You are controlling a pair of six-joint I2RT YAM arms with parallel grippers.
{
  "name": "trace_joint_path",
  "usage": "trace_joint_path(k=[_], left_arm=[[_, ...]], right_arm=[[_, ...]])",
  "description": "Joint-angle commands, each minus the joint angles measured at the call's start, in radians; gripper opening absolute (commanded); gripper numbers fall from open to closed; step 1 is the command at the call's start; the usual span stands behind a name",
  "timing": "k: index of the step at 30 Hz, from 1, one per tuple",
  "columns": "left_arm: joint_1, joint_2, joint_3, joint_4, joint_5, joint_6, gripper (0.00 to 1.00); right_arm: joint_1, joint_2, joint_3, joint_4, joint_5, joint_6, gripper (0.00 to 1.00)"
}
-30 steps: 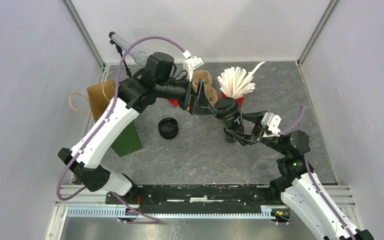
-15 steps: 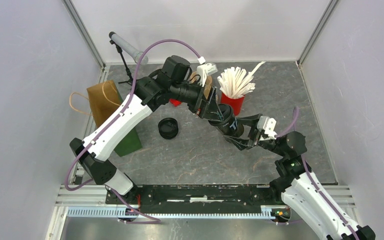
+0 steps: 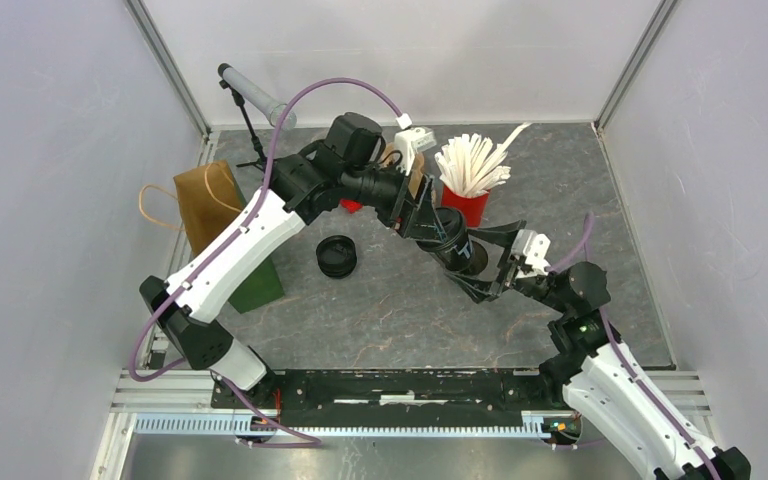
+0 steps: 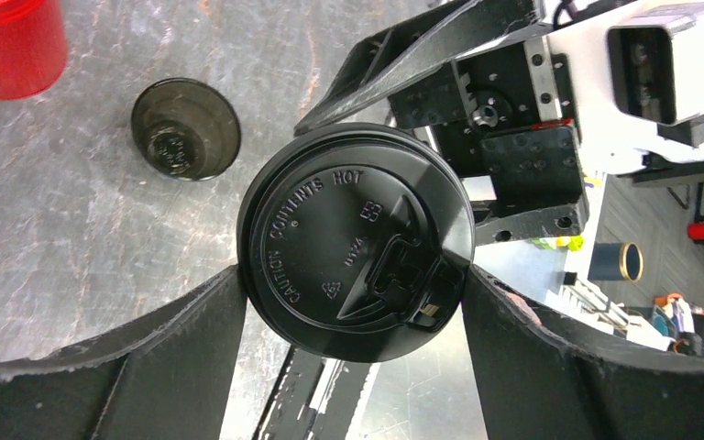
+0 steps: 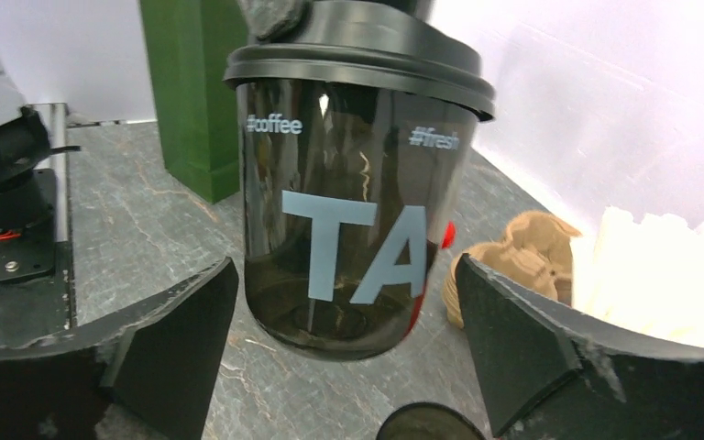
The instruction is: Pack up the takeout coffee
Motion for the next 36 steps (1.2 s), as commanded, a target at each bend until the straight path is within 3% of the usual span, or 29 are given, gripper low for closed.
trace_joint_path(k=[1,11,18,28,36], left_arm=[[-0.005,-0.051,-0.022,0.016,-0.141,0.063,0.66],[-0.005,-0.048,-0.086,-0.064,-0.641,0.085,0.61],[-0.004,0.108,-0.074,-0.03,-0.951,0.089,0.61],[0.04,0.334,-0.035,0.009,-1.016,0.086,0.6],[0.108,0.345,-0.096,0.101,-0.858,0.054,0.62]], right_arm=[[0.007,-0.023,-0.008,-0.055,0.131,-0.039,0.98],[0.007,-0.103,0.006,-0.334,0.414,-0.063,0.98],[0.007,-0.174,0.083,-0.421,0.415,-0.033,0.97],[0.007,-0.243,0.174,-0.535,0.498,-0.102,0.97],[0.006,-0.236,0.177,-0.577,0.502,-0.129,0.97]])
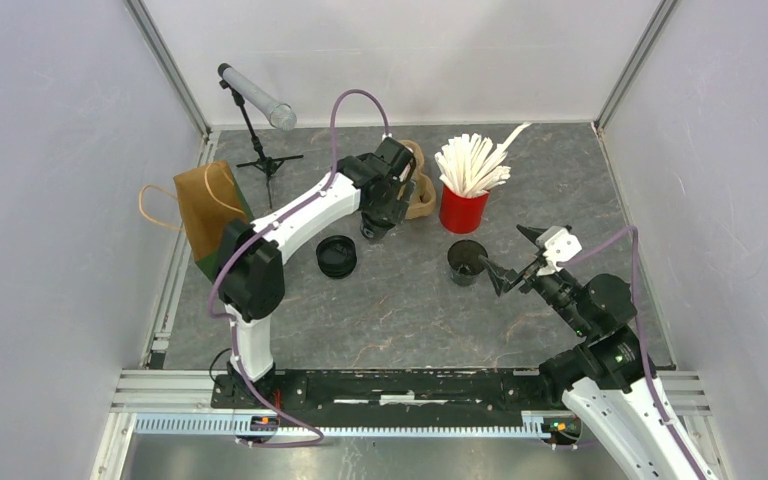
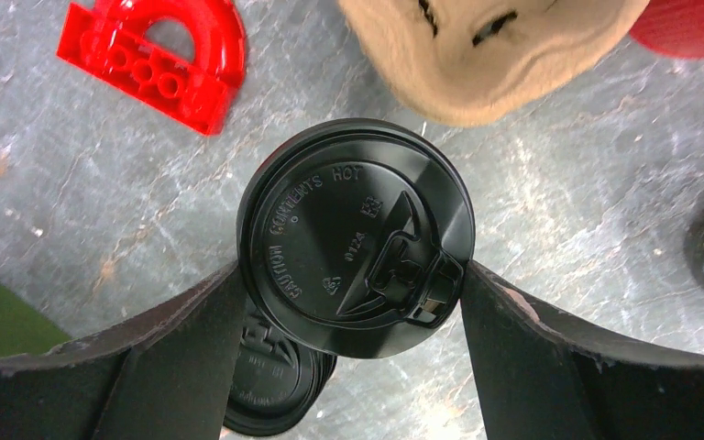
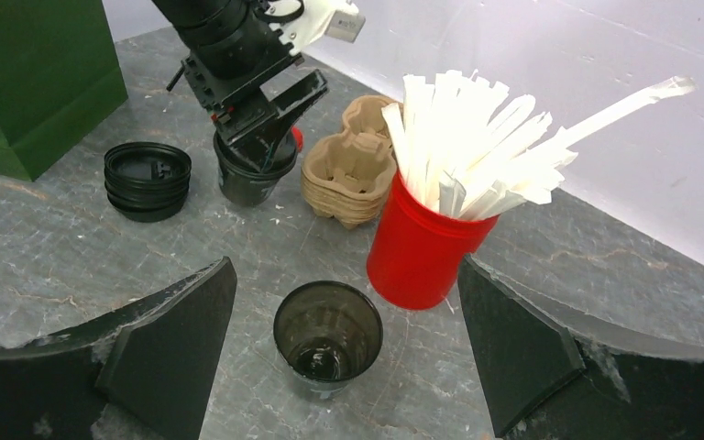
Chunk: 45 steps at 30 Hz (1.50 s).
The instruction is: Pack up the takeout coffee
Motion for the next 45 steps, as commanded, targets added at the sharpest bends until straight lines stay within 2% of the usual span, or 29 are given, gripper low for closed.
trace_joint_path(k=[1,5,11,19,30,40,42,45], left_arm=[[0.048,-0.024,-0.027,0.118,0.097,0.003,0.62],[0.078,-0.035,-0.074,0.172,0.152,-0.003,0.67],[0.105,-0.054,-0.128,0.217,0.201,-0.025,0.84],[0.105,-0.088,-0.128,0.213,0.206,-0.016,1.0],[0.105,-0.119,-0.088,0.171,0.222,-0.011,1.0],[0.089,-0.161,-0.031,0.108,0.285,0.012,1.0],[0.075,-0.174,-0.029,0.086,0.327,0.012,0.98],[0.043,-0.193,-0.036,0.015,0.293,-0.012,0.94]], right_arm=[[0.003,0.005,0.028,-0.015,0.021,-0.024,0.97],[0.003,0.011,0.021,-0.019,0.016,-0.023,0.97],[0.002,0.022,0.024,-0.021,0.022,-0.024,0.97],[0.002,0.038,-0.003,-0.007,0.015,-0.001,0.97],[0.003,0.053,-0.045,0.003,0.022,0.014,0.97],[0.003,0.14,-0.116,0.001,0.149,0.219,0.99],[0.003,0.156,-0.127,0.009,0.14,0.234,0.93],[0.003,0.174,-0.121,0.001,0.144,0.246,0.92]])
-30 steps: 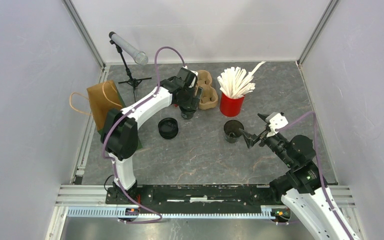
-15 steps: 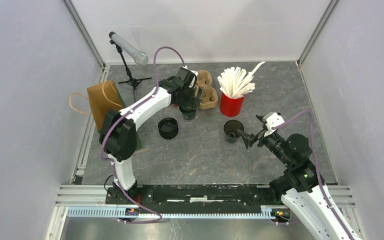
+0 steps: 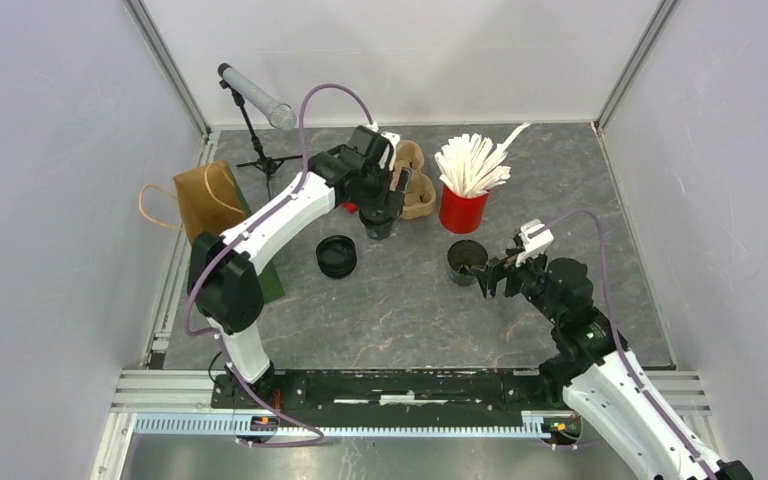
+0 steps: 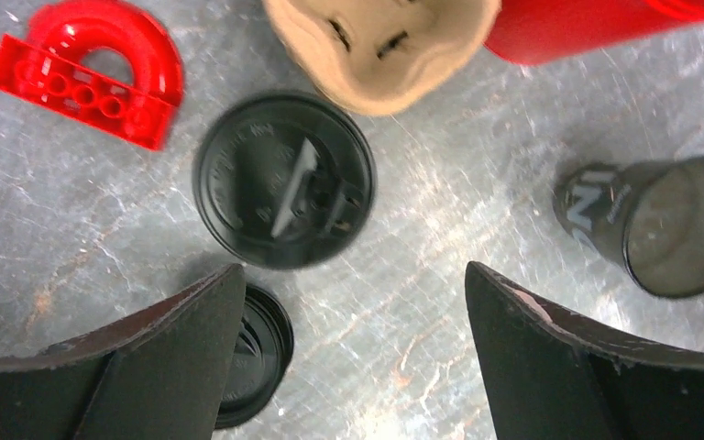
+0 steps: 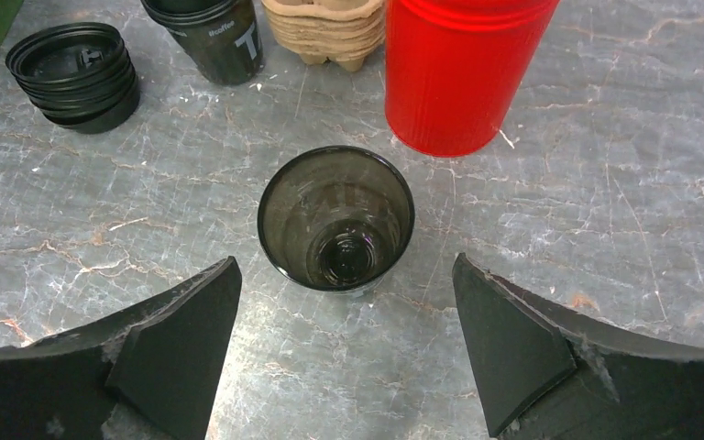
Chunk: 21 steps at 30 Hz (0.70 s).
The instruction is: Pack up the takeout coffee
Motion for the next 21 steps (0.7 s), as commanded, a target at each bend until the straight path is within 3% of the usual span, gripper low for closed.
trace_joint_path(k=[1,4,10,14,21], left_arm=[[-0.049,-0.07,0.023,-0.12,-0.007,-0.02,0.91],[-0.054,-0.113,-0.066,-0.145,-0.035,-0.052,0.82],[-0.053,-0.22,-0.257,-0.091,-0.16,-0.089,0.72],[-0.051,-0.156,-0.283,-0.082,-0.219,-0.088,0.5],[-0.032,-0.092,-0.257,-0.04,-0.227,-0.091,0.46]], right_arm=[[0.003,0.019,0.011,0.037,0.028,0.059,0.92],[0.003,0.016,0.033,0.028,0.042,0.068,0.9],[0.003,-0.021,0.028,0.039,0.066,0.068,0.89],[0.003,-0.012,0.028,0.038,0.026,0.074,0.89],[0.003,0.0,0.028,0.027,-0.028,0.059,0.9]])
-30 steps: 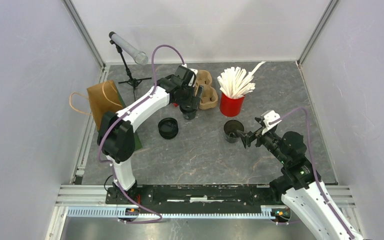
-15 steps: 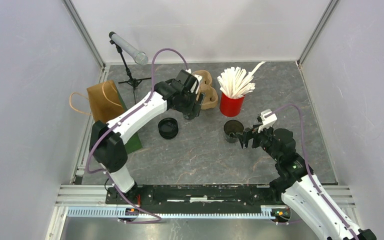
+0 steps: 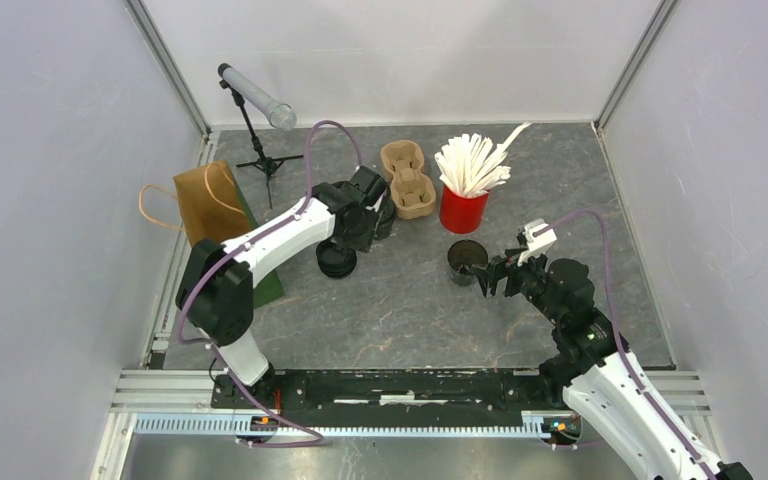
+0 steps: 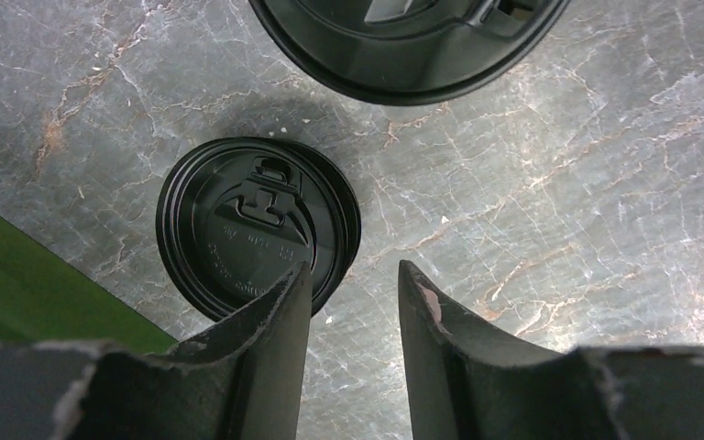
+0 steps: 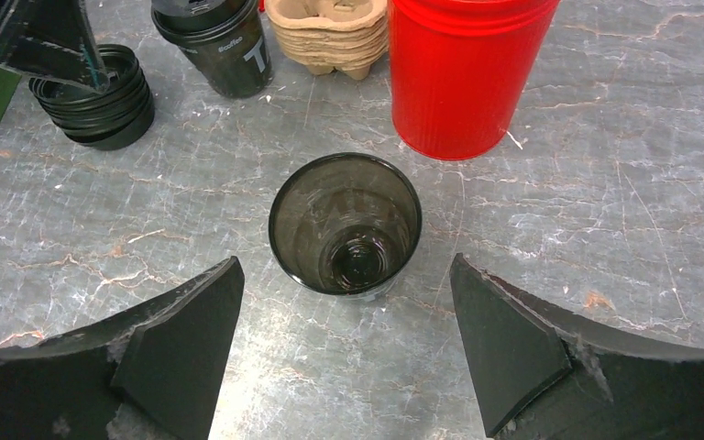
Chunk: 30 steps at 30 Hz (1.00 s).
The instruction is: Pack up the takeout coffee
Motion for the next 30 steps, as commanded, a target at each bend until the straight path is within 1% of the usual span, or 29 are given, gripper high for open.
trace_joint_path(k=[1,5,12,15,22,30], left_arm=[[0.024,0.021,0.031,0.048,-0.027,-0.035,0.46],[0.051,0.049,0.035,0.051,-0.007,-0.038,0.44],[0.062,0.089,0.014,0.066,0.052,-0.057,0.37],[0.067,0.098,0.01,0.074,0.055,-0.063,0.3],[0.078,0.094,0.035,0.049,0.095,-0.067,0.03],[0.078,0.005,0.042,-0.02,0.105,-0.098,0.02]], right_arm=[[0.003,-0.003,0.03,0.023,-0.033,-0.01,0.9],[0.003,-0.02,0.031,0.023,-0.042,-0.026,0.91],[0.004,-0.045,0.044,0.006,-0.052,-0.054,0.91],[0.003,-0.041,0.056,-0.012,-0.064,-0.066,0.91],[0.003,-0.029,0.042,0.0,-0.072,-0.078,0.91],[0.003,-0.013,0.004,0.039,-0.078,-0.068,0.92]])
